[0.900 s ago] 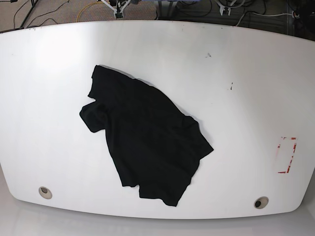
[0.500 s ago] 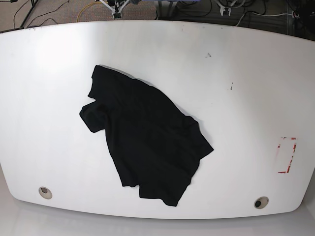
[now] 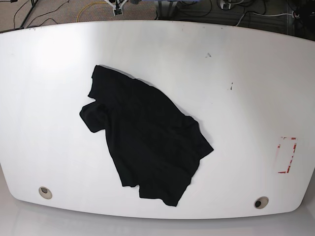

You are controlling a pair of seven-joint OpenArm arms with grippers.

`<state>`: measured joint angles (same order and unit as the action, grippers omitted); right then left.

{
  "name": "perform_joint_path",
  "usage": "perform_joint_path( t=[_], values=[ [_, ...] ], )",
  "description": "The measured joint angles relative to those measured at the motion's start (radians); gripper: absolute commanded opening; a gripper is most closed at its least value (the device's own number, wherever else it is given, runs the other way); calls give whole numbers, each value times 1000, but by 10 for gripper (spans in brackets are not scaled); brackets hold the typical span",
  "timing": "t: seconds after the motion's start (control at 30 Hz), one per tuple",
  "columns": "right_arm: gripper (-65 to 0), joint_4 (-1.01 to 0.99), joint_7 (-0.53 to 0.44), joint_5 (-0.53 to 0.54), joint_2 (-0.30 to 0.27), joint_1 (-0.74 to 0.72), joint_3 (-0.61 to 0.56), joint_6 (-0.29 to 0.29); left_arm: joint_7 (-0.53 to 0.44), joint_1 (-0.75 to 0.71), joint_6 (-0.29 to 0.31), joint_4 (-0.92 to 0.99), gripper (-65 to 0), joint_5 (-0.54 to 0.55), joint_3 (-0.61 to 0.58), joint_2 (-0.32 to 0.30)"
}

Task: Layout the t-shirt on the table in an organized manner, then fold the t-shirt properly

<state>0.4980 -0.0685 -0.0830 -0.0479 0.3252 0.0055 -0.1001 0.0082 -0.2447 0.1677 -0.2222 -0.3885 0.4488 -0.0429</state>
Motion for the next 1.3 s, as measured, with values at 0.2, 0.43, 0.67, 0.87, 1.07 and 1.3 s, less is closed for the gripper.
perform_joint_path(
  t=[0.2,0.43,0.67,0.87,1.07,1.3],
  values=[
    [-558,7,-5,0,0,11,1,-1,-2,-25,0,-2,-551,0,0,0],
    [-560,10,-18,0,-8,37,6,-1,-7,-54,0,-4,-551,0,3,-1],
    [-561,121,-13,0,-16,122,8,-1,-41,-167,4,-136,-545,3,3,-2],
    [-558,266,-3,0,-22,220,10,-2,-21,-328,5,-348,-541,1,1,-5],
    [-564,314,68,-10,4,189,-6,7,39,-317,2,-460,-553,-7,-10,5],
    [-564,330,7,1,19,160,-12,-5,-25,-279,14,-483,-553,7,-20,18]
  ],
)
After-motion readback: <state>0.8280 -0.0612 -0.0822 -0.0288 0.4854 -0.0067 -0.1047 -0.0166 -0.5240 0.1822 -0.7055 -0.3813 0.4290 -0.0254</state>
